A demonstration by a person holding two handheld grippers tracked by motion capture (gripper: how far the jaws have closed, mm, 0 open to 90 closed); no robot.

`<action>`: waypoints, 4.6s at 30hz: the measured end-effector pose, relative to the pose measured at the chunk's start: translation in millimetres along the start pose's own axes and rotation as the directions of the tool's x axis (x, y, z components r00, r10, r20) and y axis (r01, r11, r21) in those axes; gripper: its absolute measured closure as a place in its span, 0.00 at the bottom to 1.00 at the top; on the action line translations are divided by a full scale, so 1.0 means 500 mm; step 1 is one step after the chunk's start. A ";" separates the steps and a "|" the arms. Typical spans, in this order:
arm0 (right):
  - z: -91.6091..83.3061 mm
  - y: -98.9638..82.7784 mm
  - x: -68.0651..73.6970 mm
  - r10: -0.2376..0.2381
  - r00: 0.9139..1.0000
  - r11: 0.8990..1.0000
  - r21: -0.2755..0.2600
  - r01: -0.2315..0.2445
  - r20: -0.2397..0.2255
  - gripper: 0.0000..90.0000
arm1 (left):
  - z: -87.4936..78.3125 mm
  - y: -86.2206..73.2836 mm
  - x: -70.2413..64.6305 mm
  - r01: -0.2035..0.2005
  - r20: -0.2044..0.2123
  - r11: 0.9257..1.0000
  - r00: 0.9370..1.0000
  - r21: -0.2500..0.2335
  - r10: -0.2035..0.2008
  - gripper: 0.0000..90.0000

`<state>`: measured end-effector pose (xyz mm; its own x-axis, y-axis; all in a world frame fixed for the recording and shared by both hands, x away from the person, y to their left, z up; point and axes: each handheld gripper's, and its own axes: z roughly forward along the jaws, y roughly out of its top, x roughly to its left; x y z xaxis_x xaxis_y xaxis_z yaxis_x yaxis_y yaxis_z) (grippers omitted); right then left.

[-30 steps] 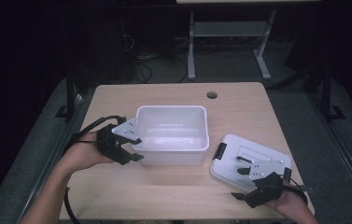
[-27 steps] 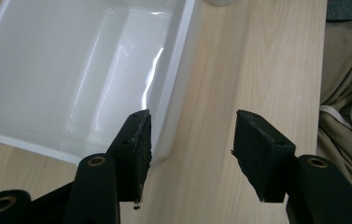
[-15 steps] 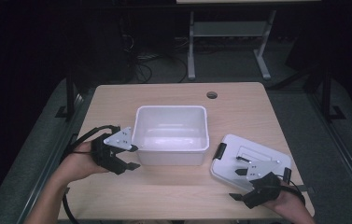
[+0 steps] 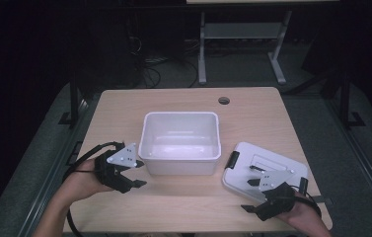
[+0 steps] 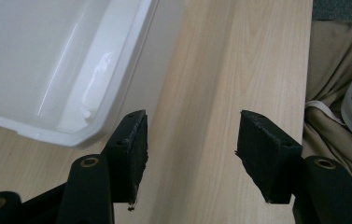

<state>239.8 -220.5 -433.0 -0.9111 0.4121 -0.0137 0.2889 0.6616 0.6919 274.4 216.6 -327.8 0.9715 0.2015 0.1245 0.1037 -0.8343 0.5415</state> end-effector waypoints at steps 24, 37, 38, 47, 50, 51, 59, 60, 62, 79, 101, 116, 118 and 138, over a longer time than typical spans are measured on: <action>0.001 -0.003 0.013 0.014 1.000 1.000 0.020 -0.015 0.007 0.21 | 0.049 -0.065 -0.039 0.026 0.008 0.999 1.000 -0.028 -0.025 0.44; -0.005 -0.009 0.015 0.024 1.000 0.999 0.028 -0.025 0.017 0.22 | 0.066 -0.093 -0.043 0.052 0.009 0.997 0.999 -0.049 -0.052 0.42; -0.006 -0.008 0.015 0.023 1.000 0.999 0.029 -0.024 0.017 0.22 | 0.069 -0.095 -0.044 0.054 0.008 0.997 0.999 -0.049 -0.054 0.42; -0.016 0.002 0.011 0.012 1.000 0.999 0.038 -0.013 0.019 0.24 | 0.078 -0.109 -0.049 0.071 -0.006 0.996 0.997 -0.059 -0.072 0.41; -0.021 0.007 0.009 0.009 1.000 0.999 0.037 -0.010 0.021 0.25 | 0.081 -0.110 -0.052 0.077 -0.006 0.995 0.997 -0.061 -0.078 0.41; -0.022 0.009 0.008 0.007 1.000 0.999 0.040 -0.008 0.022 0.25 | 0.082 -0.111 -0.054 0.078 -0.011 0.995 0.997 -0.064 -0.079 0.41; -0.034 0.024 0.002 -0.015 0.999 0.999 0.047 0.013 0.034 0.27 | 0.094 -0.118 -0.060 0.078 -0.007 0.996 0.997 -0.045 -0.078 0.39; -0.036 0.027 0.001 -0.021 0.999 0.999 0.051 0.019 0.035 0.27 | 0.095 -0.118 -0.060 0.079 -0.007 0.996 0.997 -0.045 -0.079 0.39; -0.039 0.031 -0.001 -0.028 0.999 0.998 0.056 0.026 0.036 0.28 | 0.096 -0.118 -0.062 0.082 -0.005 0.996 0.997 -0.047 -0.083 0.38; -0.071 0.056 -0.059 -0.033 0.995 0.996 0.086 0.025 0.099 0.30 | 0.095 -0.129 -0.068 0.100 -0.014 0.993 0.995 -0.059 -0.101 0.38; -0.061 0.027 -0.126 0.018 0.992 0.986 0.162 -0.038 0.122 0.50 | 0.108 -0.147 -0.071 0.128 -0.034 0.987 0.991 -0.098 -0.132 0.37; -0.048 0.013 -0.156 0.035 0.992 0.974 0.219 -0.061 0.120 0.80 | 0.110 -0.150 -0.072 0.132 -0.034 0.987 0.990 -0.090 -0.136 0.36; -0.047 0.013 -0.158 0.037 0.993 0.973 0.221 -0.062 0.115 0.82 | 0.109 -0.150 -0.072 0.137 -0.032 0.986 0.990 -0.095 -0.140 0.36; -0.050 0.024 -0.185 0.023 0.997 0.967 0.251 -0.039 0.067 0.93 | 0.100 -0.156 -0.063 0.147 -0.031 0.984 0.988 -0.105 -0.151 0.36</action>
<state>320.4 -266.3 -405.2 -0.8823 0.4685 -0.0462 0.3892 0.7812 0.4882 246.7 249.5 -415.7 0.9376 0.3412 0.0672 0.2225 -0.7372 0.6380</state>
